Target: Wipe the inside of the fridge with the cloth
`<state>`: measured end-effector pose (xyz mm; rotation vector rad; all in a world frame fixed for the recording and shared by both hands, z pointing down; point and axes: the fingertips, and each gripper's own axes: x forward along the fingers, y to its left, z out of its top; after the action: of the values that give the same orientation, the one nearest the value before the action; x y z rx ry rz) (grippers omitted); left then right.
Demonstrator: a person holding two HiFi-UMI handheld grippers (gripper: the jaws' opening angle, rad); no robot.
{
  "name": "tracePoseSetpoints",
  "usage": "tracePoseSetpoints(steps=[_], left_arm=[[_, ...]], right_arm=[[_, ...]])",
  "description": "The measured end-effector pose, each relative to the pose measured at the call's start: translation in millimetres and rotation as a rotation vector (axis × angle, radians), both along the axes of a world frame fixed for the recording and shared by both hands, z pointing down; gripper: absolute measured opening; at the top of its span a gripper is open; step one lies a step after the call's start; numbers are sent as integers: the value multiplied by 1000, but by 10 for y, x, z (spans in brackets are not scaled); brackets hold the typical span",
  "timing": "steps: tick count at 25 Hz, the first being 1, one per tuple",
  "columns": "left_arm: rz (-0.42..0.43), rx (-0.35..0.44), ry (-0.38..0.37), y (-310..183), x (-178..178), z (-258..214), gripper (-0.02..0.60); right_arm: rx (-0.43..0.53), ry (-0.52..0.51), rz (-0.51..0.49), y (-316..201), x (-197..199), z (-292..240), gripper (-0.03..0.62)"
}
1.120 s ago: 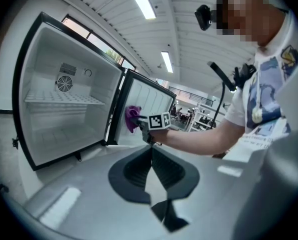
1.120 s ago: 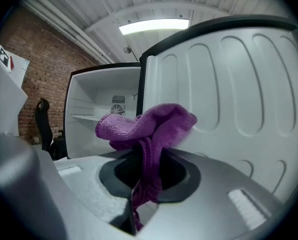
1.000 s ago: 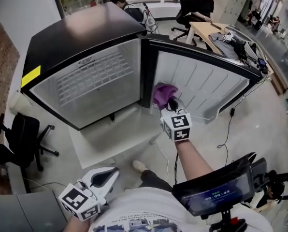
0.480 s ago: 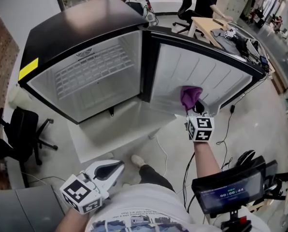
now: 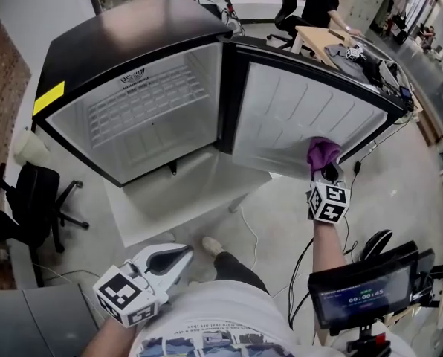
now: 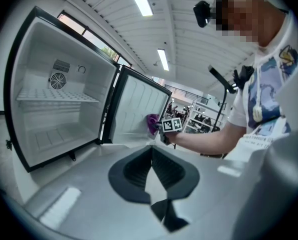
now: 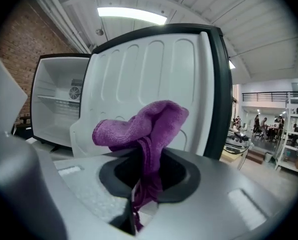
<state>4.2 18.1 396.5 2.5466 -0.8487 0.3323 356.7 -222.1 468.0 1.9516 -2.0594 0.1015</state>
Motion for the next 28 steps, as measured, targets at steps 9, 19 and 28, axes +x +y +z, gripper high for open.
tracePoseSetpoints(steps=[9,19,28], left_arm=[[-19,3,-9,67,-75,-14,6],[-75,-14,-23,62,-226,10,5],[-32,-34,-20,-9,-141,65,5]], right_arm=[[35,-71,-295,-246,-1586,-27,67],[-3,-31,-378,-525,-2012,205,67],[-31,39,-292,-448,-1447,396,67]])
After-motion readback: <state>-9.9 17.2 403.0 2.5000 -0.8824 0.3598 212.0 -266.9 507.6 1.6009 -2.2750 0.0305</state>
